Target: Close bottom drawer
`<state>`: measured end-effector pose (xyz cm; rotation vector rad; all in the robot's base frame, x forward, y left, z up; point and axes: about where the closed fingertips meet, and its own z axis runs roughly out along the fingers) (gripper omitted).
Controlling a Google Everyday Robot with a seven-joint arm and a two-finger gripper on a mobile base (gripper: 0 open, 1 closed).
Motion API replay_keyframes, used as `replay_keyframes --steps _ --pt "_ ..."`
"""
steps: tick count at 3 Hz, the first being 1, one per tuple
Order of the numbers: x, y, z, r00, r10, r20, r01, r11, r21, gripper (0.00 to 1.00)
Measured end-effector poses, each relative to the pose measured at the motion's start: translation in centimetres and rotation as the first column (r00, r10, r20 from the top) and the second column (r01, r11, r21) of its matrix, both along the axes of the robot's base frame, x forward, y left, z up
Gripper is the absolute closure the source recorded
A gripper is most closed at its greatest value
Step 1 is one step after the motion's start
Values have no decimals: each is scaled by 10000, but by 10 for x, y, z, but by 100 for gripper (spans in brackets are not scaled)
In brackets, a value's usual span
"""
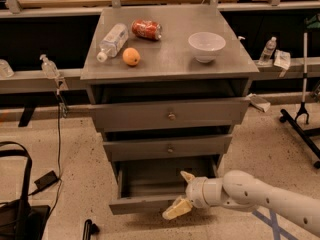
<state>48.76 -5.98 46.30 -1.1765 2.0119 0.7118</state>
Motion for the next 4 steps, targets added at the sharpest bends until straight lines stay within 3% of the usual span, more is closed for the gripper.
replay_keyframes --steps 1,3,4 --pt "0 0 1 10000 -6 7 6 10000 -3 0" --pt "-17 -83 -115 9982 -365 469 428 9891 -1408 0" --pt "-17 -83 -115 9982 -364 469 427 9891 -1408 0"
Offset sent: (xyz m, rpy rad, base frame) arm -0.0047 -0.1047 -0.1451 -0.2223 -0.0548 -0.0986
